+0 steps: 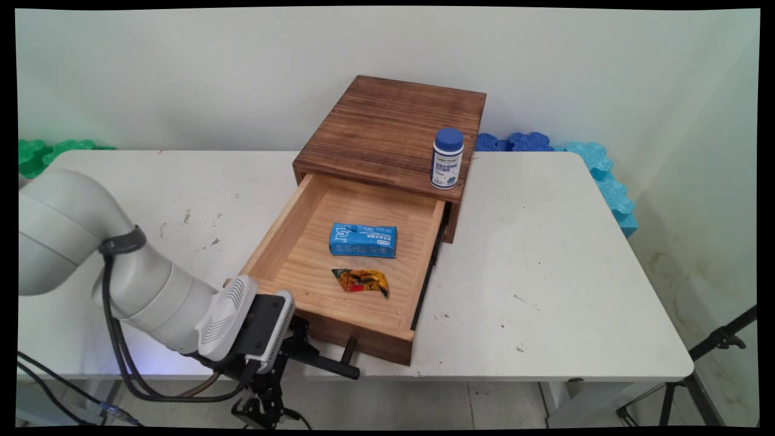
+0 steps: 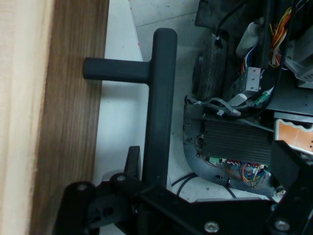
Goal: Open the drawer
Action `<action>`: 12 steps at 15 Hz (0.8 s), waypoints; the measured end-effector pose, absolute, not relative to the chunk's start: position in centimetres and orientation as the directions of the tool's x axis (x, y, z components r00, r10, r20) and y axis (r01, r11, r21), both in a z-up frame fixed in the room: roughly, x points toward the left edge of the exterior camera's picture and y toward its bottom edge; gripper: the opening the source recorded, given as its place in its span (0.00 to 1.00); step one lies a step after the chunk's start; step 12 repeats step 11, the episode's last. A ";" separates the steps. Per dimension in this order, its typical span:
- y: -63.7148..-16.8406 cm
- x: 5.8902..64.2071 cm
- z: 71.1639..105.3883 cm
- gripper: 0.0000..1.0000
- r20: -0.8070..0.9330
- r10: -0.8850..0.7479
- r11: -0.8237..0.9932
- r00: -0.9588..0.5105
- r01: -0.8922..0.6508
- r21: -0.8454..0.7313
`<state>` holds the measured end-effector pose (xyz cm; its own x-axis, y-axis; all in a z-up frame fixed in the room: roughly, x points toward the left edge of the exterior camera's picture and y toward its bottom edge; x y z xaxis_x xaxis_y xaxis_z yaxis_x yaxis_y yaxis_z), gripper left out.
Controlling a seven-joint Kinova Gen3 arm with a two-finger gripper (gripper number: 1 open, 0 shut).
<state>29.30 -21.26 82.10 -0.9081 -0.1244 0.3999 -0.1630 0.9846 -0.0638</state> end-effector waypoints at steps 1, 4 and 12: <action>-21.1 29.4 82.2 1.00 0.400 -0.123 0.985 -0.908 -0.162 -0.065; -20.9 29.6 82.4 1.00 0.403 -0.115 0.984 -0.908 -0.159 -0.076; -21.1 30.3 83.3 1.00 0.414 -0.067 0.983 -0.908 -0.130 -0.126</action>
